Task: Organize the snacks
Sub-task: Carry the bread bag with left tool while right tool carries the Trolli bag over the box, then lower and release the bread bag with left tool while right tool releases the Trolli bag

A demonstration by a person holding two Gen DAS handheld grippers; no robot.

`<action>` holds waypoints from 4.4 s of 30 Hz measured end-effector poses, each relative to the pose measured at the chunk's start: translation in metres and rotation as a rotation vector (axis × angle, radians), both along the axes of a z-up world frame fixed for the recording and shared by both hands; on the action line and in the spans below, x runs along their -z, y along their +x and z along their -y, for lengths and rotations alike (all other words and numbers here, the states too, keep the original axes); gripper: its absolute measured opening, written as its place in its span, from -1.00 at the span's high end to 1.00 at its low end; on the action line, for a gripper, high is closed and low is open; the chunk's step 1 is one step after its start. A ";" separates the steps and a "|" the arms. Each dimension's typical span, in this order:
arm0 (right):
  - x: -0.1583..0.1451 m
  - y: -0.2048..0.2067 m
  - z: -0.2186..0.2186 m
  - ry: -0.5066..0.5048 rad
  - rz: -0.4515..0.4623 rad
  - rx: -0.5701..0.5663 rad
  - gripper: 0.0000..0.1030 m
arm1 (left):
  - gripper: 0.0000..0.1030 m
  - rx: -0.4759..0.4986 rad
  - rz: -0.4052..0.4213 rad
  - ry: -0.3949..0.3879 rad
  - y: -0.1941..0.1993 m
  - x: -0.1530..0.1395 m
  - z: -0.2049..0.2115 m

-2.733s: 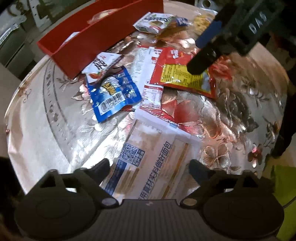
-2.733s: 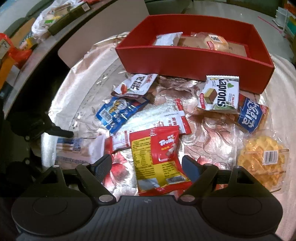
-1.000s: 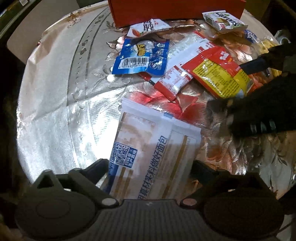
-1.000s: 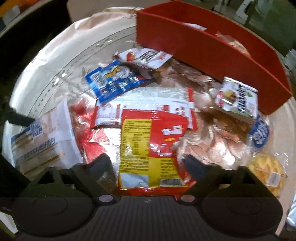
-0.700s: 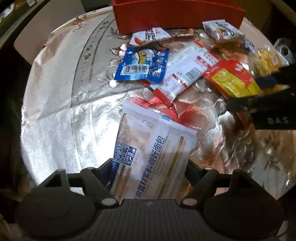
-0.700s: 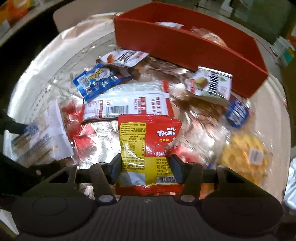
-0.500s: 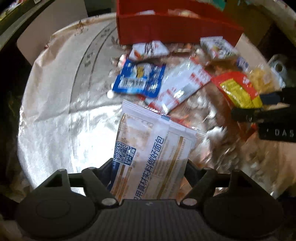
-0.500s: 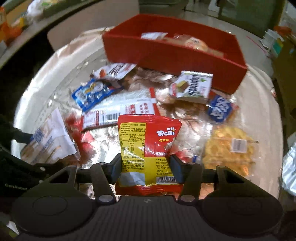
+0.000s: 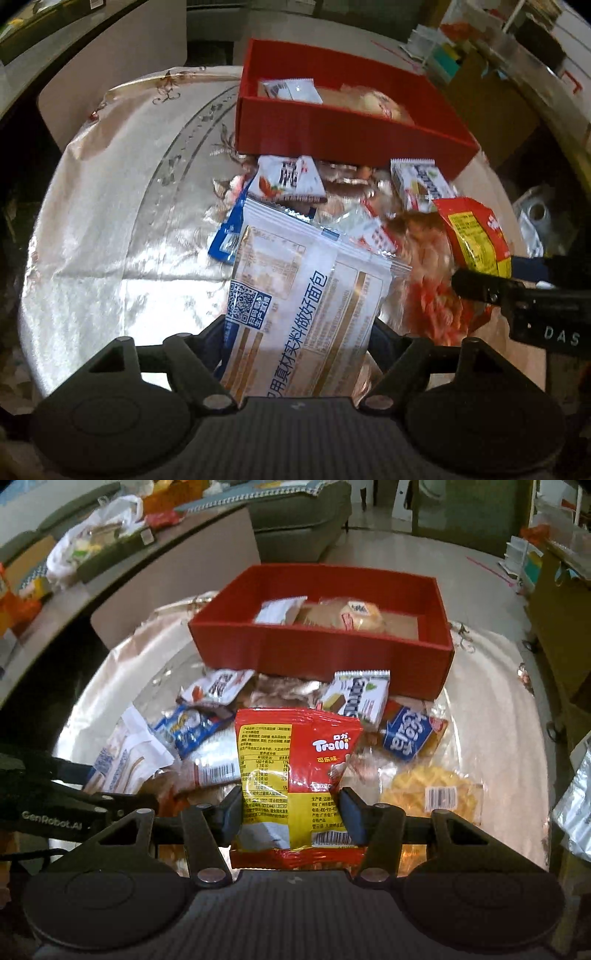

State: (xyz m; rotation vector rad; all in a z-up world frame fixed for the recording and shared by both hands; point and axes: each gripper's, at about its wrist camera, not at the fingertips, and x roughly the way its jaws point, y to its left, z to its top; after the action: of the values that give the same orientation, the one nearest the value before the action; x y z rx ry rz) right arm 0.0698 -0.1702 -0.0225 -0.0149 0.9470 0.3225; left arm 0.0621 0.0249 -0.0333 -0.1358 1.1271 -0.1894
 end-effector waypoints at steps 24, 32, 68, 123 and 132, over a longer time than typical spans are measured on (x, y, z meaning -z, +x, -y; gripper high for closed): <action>-0.038 0.037 0.020 0.076 0.120 0.069 -0.20 | -0.36 -0.087 0.205 -0.084 0.051 -0.049 0.018; -0.041 0.043 0.017 0.077 0.136 0.068 -0.20 | -0.36 -0.079 0.242 -0.064 0.056 -0.055 0.025; -0.051 0.099 0.030 0.082 0.182 0.112 -0.21 | -0.37 -0.111 0.338 0.005 0.121 -0.063 0.052; 0.016 0.207 0.037 0.055 0.065 0.156 -0.24 | -0.12 -0.127 0.274 0.090 0.217 -0.013 0.077; 0.008 0.205 0.040 0.040 0.086 0.177 -0.42 | -0.14 -0.110 0.277 0.101 0.207 -0.019 0.077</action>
State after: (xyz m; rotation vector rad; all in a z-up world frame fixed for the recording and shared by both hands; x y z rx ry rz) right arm 0.2750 -0.2099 -0.0303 0.0906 0.8500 0.1761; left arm 0.2687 -0.0516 -0.0142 -0.0788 0.8491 -0.0512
